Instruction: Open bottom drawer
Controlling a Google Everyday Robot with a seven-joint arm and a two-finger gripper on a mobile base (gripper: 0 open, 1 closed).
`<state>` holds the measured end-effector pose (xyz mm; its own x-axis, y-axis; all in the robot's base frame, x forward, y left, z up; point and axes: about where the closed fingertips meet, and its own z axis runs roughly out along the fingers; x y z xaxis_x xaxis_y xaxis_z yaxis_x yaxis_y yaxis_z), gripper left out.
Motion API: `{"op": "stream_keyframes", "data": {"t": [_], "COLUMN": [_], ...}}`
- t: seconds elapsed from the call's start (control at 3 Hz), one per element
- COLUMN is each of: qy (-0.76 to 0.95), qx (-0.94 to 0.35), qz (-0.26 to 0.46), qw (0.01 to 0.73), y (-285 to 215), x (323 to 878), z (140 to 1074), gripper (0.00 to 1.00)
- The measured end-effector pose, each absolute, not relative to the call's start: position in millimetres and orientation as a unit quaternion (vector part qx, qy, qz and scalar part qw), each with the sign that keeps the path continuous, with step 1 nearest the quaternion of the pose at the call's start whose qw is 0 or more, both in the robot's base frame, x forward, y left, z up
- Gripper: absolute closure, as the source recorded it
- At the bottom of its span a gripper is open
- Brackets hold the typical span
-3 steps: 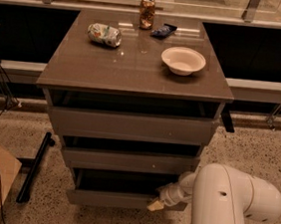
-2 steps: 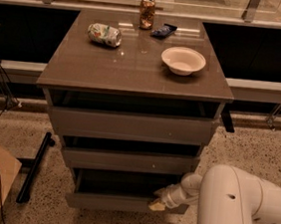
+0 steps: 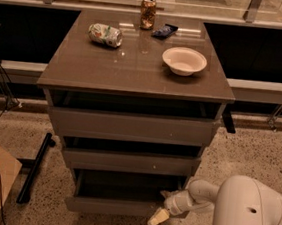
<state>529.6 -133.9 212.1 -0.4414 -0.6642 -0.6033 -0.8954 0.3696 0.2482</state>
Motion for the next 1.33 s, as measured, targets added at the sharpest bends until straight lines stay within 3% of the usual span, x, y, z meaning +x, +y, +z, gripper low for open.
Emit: {"op": "stream_keyframes", "data": {"t": [0.33, 1.0, 1.33], "qy": [0.801, 0.809, 0.814], "qx": [-0.487, -0.475, -0.461], "qz": [0.281, 0.294, 0.309], "qw": [0.206, 0.183, 0.17], "y": [-133, -135, -140], "x": [529, 526, 512], "z": [211, 190, 181], "gripper": [0.0, 0.0, 0.16]}}
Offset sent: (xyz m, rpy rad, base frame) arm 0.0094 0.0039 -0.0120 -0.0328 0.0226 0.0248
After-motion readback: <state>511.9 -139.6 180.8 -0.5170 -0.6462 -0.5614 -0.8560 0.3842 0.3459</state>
